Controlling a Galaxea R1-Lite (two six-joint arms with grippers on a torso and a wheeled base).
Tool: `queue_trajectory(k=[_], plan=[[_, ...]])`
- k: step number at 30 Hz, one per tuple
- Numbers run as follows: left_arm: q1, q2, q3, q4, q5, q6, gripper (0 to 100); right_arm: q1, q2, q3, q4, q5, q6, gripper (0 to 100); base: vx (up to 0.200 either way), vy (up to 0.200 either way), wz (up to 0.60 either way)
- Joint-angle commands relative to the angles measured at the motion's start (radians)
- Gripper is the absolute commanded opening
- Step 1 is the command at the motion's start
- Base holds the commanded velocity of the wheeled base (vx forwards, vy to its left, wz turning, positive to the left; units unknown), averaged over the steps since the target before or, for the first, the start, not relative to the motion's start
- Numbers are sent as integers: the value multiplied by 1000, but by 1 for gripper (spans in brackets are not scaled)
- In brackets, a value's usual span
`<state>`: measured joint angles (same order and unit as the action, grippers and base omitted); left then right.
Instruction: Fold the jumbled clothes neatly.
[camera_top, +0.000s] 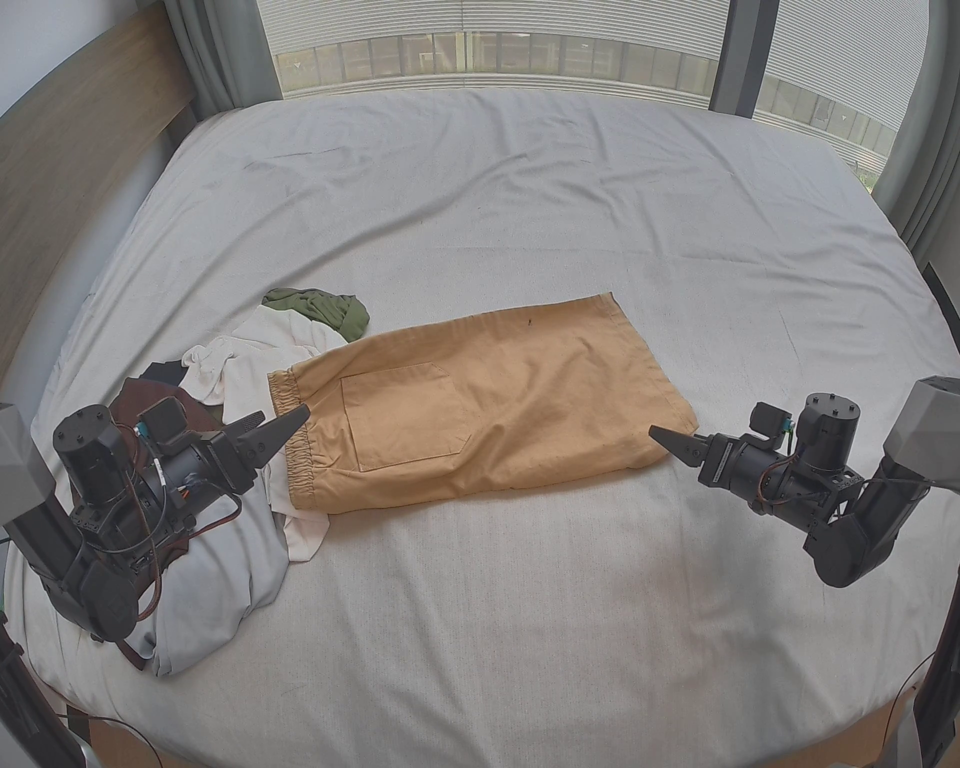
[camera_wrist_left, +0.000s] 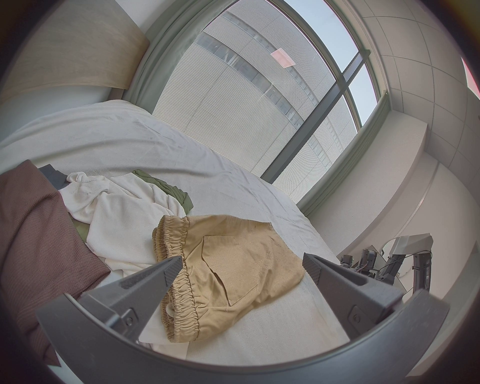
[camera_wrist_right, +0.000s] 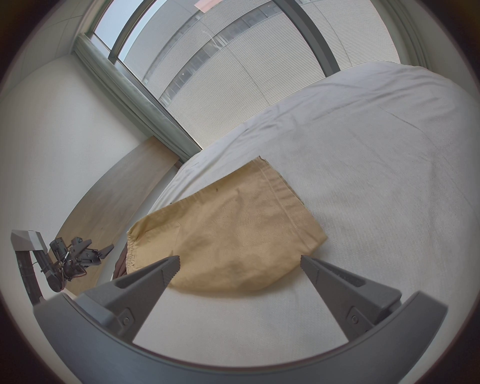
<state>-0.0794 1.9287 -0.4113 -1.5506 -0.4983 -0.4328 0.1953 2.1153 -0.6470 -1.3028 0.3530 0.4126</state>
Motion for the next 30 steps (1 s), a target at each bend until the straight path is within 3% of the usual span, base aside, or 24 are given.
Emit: queue_trajectory(k=[1,21,30], plan=[[0,6,0,0,0,0,100,-1,54,-5,-1,0,0,100,0,0,0],[3,16,-1,0,0,17,100,56,169,-51,-16,-16,2,100,0,0,0],[6,16,-1,0,0,17,100,95,249,-191,-27,-42,-1,100,0,0,0]])
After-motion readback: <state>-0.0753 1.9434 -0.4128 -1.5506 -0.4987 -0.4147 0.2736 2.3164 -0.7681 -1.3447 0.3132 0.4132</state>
